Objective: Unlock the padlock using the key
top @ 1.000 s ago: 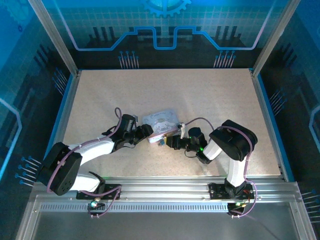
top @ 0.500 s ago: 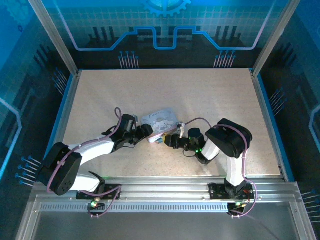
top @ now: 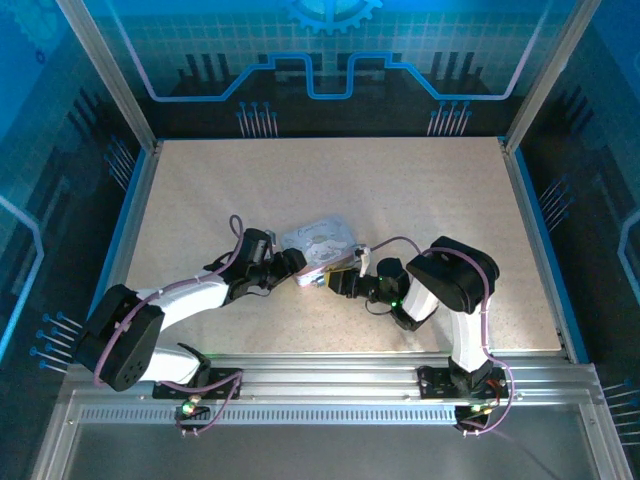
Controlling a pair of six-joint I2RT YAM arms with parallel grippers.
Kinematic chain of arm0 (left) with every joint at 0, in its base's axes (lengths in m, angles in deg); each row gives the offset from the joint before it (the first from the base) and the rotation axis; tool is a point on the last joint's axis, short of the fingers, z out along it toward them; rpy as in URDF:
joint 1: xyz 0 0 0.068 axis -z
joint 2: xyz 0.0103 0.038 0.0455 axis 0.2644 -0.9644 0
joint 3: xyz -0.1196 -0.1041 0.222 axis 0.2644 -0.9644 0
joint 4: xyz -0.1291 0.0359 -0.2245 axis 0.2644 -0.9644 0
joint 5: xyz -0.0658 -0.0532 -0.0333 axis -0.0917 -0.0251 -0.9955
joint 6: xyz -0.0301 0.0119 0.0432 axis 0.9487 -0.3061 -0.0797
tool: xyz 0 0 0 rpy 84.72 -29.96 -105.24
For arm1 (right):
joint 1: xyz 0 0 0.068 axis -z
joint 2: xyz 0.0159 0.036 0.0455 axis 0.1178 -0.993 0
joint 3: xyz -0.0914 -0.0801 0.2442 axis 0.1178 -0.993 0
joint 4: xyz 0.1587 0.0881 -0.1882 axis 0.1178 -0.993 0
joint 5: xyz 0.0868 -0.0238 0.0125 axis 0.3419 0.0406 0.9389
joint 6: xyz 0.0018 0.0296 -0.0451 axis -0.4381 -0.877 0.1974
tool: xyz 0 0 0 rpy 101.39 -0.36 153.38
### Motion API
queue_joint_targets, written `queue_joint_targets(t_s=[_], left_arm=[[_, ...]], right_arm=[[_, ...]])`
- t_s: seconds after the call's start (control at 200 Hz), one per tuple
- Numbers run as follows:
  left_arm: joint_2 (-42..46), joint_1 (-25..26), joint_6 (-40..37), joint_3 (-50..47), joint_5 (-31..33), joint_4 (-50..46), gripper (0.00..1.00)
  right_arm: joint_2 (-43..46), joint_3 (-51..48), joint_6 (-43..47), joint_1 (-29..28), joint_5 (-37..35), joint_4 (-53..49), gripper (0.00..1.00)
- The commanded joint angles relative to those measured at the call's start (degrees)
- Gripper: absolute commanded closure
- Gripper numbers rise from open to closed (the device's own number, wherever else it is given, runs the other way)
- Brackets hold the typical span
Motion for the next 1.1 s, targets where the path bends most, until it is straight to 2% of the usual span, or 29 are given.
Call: queue_joint_targets(t_s=[0.0, 0.3, 0.645, 0.78, 1.096], left_arm=[[-0.75, 0.65, 0.45, -1.82, 0.23, -3.73, 0.32], [-0.41, 0.68, 0.44, -2.09, 0.31, -3.69, 0.32], [-0.19, 0.72, 0.64, -2.42, 0.35, -3.58, 0.32], [-0.05, 0.67, 0.64, -2.39, 0.44, -3.71, 0.32], [-0.16, 0.67, 0.62, -2.44, 0.41, -3.73, 0.32]], right_arm=[[0.29, 0.54, 1.44, -1.23, 1.00, 1.73, 0.61], [-0.37, -0.77, 1.05, -1.24, -0.44, 1.66, 0.67], [-0.32, -1.60, 0.18, -1.23, -2.69, 1.42, 0.82], [-0.86, -0.76, -0.44, -1.26, -2.25, 1.68, 0.82], [-1.76, 0.86, -0.89, -1.24, -2.02, 1.70, 0.72]])
